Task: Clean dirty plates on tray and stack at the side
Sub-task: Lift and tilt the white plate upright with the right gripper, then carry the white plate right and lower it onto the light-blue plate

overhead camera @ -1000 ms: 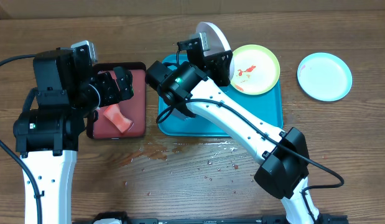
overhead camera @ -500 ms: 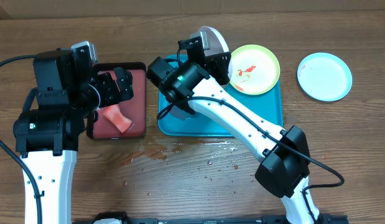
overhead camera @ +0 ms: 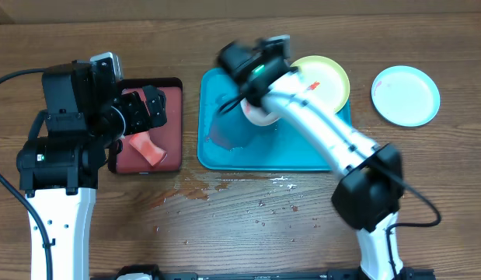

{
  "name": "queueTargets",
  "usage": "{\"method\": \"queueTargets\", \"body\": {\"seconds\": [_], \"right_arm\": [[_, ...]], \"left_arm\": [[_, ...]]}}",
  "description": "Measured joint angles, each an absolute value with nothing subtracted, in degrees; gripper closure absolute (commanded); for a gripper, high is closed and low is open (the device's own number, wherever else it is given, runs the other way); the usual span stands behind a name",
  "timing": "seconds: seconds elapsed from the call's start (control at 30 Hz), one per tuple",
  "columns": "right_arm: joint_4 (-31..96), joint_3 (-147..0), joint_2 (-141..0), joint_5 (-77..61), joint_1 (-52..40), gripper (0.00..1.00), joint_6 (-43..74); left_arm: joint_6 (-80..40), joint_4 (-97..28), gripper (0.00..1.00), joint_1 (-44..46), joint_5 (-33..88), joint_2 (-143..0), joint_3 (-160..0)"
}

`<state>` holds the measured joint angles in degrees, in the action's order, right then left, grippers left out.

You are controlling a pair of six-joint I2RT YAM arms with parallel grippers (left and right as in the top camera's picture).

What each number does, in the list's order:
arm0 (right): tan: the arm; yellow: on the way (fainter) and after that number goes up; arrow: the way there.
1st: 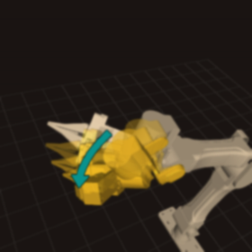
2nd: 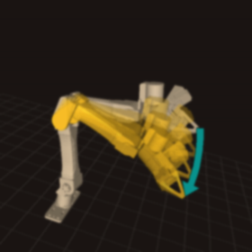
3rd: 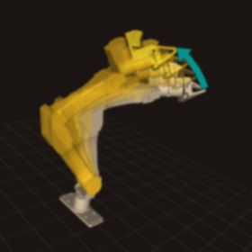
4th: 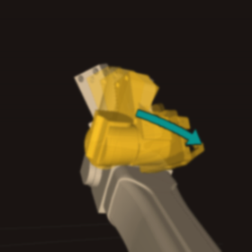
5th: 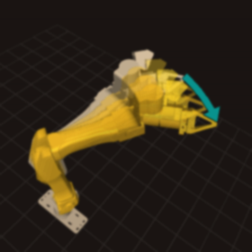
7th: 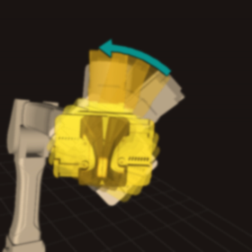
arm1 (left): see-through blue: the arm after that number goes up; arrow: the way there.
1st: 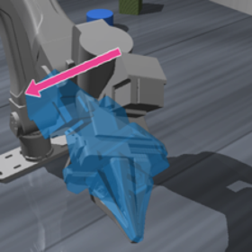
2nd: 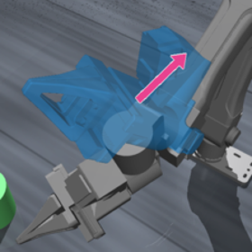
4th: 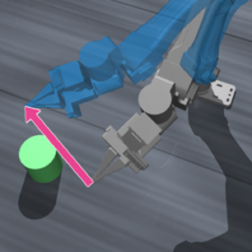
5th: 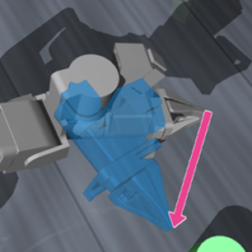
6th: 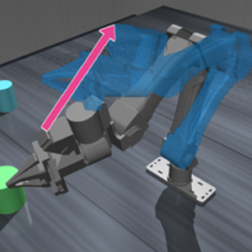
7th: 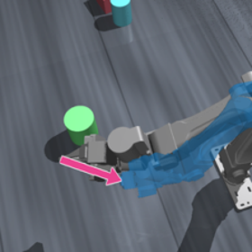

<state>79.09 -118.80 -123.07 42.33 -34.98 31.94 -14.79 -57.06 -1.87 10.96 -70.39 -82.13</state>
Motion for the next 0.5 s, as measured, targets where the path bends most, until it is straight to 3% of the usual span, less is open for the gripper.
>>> {"method": "queueTargets", "body": {"seconds": [0.3, 0.5], "right_arm": [[76.4, -118.8, -123.1, 13.4, -16.2, 0.96, 32.1], [78.9, -118.8, -123.1, 6.4, -4.4, 0.96, 32.2]], "left_arm": [[-14.8, -57.2, 0.00, -1.9, 11.0, -70.9, -81.7], [-14.8, -57.2, 0.00, -1.0, 11.0, -72.9, -78.2]]}}
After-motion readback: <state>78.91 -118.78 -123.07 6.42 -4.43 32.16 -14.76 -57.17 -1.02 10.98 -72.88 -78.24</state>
